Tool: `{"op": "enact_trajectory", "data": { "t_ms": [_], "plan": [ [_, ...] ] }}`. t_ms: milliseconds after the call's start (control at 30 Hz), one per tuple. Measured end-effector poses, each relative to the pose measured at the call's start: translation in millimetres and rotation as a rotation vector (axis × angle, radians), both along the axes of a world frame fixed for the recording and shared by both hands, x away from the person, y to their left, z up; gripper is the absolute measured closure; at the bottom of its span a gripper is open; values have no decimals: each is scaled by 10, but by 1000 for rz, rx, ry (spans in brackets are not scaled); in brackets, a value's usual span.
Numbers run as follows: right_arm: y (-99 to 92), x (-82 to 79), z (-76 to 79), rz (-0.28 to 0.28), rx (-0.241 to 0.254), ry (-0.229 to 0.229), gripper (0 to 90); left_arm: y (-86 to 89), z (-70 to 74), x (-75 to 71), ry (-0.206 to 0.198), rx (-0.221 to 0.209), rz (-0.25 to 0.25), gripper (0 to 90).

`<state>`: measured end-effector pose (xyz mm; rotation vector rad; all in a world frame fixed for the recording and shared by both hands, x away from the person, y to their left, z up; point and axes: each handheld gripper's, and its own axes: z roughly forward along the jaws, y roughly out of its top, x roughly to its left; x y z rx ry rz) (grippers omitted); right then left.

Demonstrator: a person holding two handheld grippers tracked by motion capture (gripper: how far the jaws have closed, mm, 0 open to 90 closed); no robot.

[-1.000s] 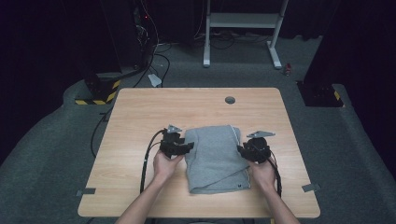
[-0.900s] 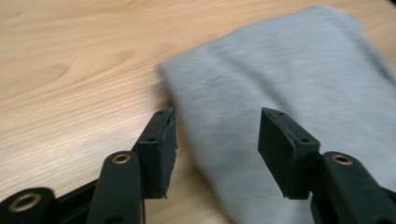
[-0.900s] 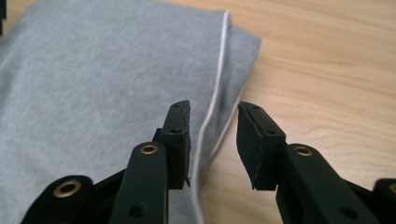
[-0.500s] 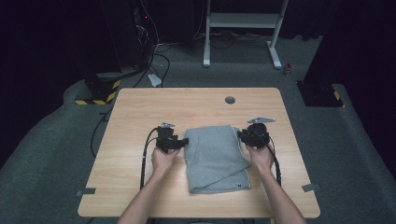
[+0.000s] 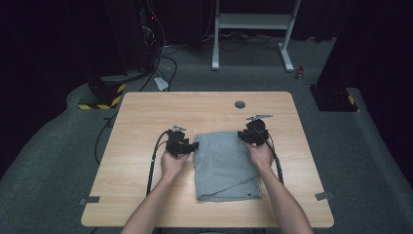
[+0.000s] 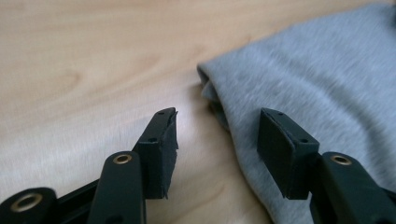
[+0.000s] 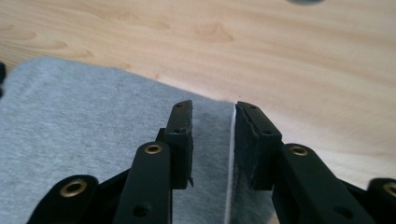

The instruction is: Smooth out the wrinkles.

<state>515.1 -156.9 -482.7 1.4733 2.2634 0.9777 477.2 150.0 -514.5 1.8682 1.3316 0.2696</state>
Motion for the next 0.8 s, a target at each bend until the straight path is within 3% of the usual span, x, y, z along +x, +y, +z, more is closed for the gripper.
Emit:
{"op": "enact_trajectory", "data": {
  "t_ms": [67,167,300,333,367,533,633,733,767,800],
  "plan": [
    [-10,17,-37,9,7,25,797,36,-58,27,28,-54,1,484],
    [-42,17,-18,25,26,24,847,33,-74,46,38,-111,-16,553],
    [-45,-5,14,44,29,8,855,-14,-67,37,44,-171,-43,750],
    [-47,-20,18,51,30,-8,855,-30,-55,22,45,-157,-40,812],
    [-46,-43,19,51,32,-17,855,-42,-34,11,31,-117,-34,870],
    [-143,-153,101,28,16,-53,858,6,96,-42,4,-64,-9,894],
    [-271,-235,149,5,-19,-105,861,64,123,-58,-8,-27,-4,895],
    [-326,-261,39,10,-43,-57,858,54,159,-50,-3,-31,-21,892],
    [-318,-263,-33,29,-64,-21,842,16,184,-44,-2,-18,-33,877],
    [-314,-286,-56,22,-53,-15,818,-7,214,-54,-22,-6,-29,829]
  ]
}}
